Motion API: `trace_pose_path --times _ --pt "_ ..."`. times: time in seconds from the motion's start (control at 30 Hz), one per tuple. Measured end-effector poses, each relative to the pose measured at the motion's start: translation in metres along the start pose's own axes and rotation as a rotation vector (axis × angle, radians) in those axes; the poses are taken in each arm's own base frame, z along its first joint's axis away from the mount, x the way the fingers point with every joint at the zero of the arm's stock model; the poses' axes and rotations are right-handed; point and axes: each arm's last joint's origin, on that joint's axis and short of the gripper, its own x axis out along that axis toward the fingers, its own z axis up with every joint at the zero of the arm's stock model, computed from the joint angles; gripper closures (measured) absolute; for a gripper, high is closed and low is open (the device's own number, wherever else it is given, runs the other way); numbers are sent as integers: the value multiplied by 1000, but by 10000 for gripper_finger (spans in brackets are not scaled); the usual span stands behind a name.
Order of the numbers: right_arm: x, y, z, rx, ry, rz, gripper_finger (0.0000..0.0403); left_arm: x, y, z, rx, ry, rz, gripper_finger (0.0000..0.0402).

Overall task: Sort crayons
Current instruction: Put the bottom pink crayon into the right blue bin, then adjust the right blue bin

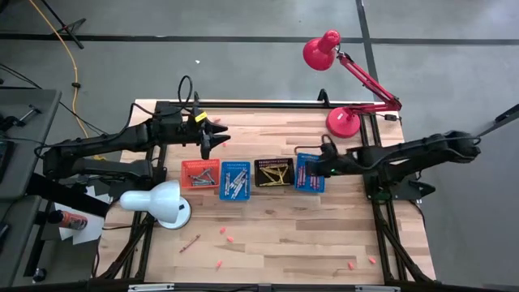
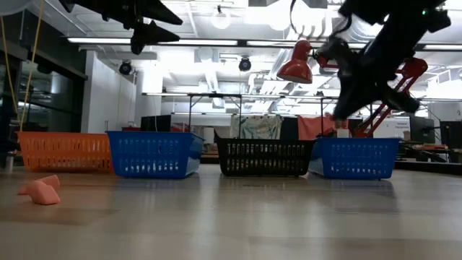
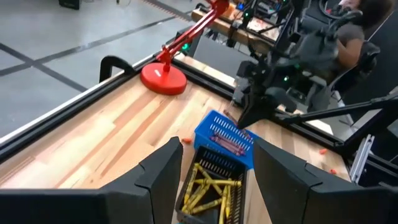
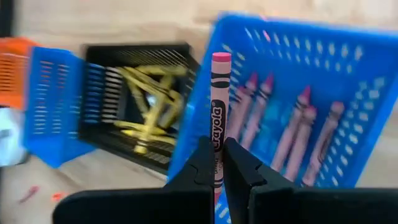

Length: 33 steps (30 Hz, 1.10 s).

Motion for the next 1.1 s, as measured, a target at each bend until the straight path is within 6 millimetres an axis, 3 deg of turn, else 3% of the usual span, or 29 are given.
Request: trace_pose_path --times 0.23,0.5,0.97,1.1 --pt "27 -2 -9 72 65 -103 403 0 1 -3 0 27 9 220" --pt "31 -2 -11 69 97 -106 396 0 1 -4 8 40 13 220" --pt "27 -2 -12 14 145 -89 276 0 1 -5 7 48 16 220" --pt "14 1 2 34 73 -19 265 0 1 -5 6 48 16 220"
